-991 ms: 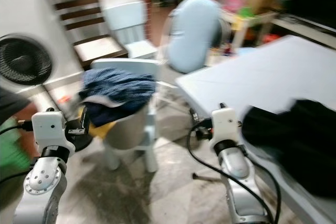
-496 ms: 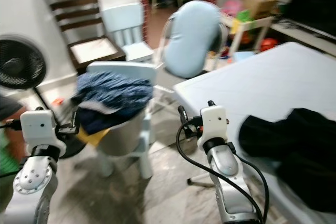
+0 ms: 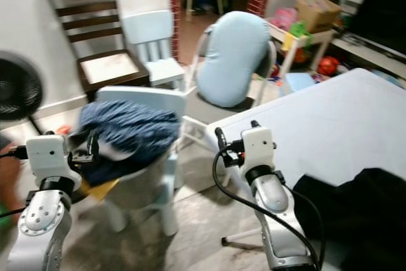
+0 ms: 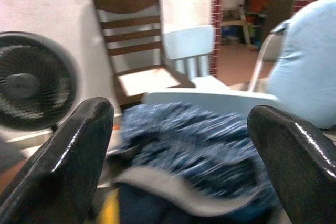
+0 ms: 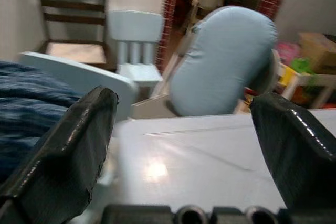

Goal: Hang hanger

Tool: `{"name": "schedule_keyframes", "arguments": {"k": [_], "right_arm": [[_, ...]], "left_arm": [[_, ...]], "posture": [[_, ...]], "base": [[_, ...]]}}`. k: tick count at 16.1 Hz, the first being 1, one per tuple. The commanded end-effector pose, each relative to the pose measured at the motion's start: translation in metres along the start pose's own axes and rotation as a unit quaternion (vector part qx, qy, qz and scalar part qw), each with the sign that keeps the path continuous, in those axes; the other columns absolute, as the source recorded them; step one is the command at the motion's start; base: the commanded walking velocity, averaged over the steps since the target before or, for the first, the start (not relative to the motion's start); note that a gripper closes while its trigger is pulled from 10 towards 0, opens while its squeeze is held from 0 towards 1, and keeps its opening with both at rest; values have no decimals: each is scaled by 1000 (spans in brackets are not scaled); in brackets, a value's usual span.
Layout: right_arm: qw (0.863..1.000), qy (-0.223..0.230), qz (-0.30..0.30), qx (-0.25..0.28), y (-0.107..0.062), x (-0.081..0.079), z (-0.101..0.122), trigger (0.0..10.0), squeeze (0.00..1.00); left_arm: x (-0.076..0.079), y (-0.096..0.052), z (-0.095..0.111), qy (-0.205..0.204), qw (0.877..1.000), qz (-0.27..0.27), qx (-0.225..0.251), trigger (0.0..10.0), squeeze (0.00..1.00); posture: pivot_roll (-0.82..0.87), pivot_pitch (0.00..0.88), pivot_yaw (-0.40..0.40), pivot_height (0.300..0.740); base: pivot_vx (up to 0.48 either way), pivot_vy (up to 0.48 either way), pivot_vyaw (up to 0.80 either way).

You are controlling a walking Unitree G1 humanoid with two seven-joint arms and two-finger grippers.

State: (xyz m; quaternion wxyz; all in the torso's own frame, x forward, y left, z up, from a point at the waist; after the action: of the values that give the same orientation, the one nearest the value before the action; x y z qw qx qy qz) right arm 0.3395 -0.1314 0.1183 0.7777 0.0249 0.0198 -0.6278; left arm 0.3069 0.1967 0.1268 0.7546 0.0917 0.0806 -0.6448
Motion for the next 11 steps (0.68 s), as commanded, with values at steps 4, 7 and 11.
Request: {"name": "schedule_keyframes", "arguments": {"k": [4,7,11], "right_arm": [[1000,-9,-11,-1,-3,11,2,10000,0],[1000,-12,-8,-2,-1,10,2,10000,0],[1000,-18,-2,-2,-3,8,2,10000,0]], "left_arm": [[5,-1,-2,-4,1000,5,-11,10000,0],[-7,-5,-25,-27,996,50,-66,10000,0],[0,-5,-28,-47,995,44,-73,10000,0]], "posture": [[49,0,-56,740],[52,0,-61,740],[47,0,-60,740]], "base": [[169,0,0],[0,0,0],[0,0,200]]}}
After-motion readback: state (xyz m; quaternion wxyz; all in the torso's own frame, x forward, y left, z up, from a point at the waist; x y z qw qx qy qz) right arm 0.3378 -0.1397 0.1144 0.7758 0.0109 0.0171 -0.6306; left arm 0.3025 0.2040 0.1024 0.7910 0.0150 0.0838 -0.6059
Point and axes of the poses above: a point about 5 cm out from each wrist's last joint towards the gripper, its own y axis pointing out of the wrist towards the gripper, its own z axis along the axis of the wrist's last joint, x = y × z, the point moved 6 cm from there along y, pointing out of the wrist towards the gripper, and after that the axes turned 10 degrees about y, right-handed, at the moved point
